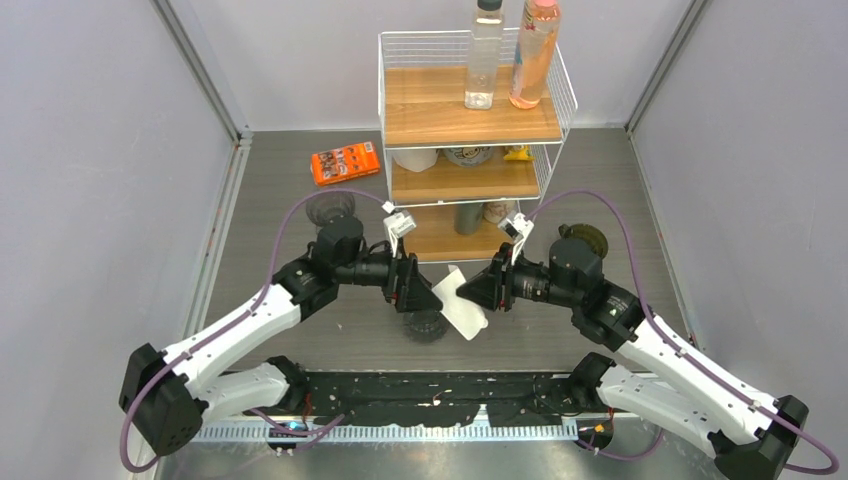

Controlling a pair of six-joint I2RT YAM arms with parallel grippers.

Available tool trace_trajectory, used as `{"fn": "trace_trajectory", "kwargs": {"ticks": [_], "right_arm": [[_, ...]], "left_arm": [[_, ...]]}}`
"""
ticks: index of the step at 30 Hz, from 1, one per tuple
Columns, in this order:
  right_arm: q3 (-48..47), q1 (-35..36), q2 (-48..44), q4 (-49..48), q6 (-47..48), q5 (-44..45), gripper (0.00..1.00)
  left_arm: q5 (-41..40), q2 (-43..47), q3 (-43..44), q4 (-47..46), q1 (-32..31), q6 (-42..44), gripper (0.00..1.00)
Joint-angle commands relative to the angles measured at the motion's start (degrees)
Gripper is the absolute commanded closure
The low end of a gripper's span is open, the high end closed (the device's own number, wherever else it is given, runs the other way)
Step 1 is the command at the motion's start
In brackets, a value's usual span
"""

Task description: Place the coffee filter in the dripper

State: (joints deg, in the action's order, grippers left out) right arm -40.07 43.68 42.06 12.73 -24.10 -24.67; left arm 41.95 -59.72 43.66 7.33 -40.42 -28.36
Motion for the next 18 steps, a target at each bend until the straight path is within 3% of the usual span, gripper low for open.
{"fn": "trace_trajectory", "kwargs": {"ticks": [1, 5, 13, 18], "right_arm": [[-2.79, 0.26, 0.29, -4.83, -0.66, -0.03, 0.72], [-2.94, 0.26, 0.69, -6.33, -1.17, -0.43, 0.71], [-4.00, 0.27, 1.62, -6.46, -1.91, 1.96, 0.71], [-4.26, 0.26, 2.07, -6.66, -2.26, 2.46, 0.71]], "left_arm": [[6.20, -2.54, 3.04, -10.66, -1.66, -4.09, 0.19], [6.11, -4.44, 4.22, -12.34, -3.00, -5.66, 0.28], [6.02, -6.01, 5.62, -11.28, -4.00, -5.27, 0.57], [5.64, -5.45, 6.53, -10.43, -4.46, -4.56, 0.62]]}}
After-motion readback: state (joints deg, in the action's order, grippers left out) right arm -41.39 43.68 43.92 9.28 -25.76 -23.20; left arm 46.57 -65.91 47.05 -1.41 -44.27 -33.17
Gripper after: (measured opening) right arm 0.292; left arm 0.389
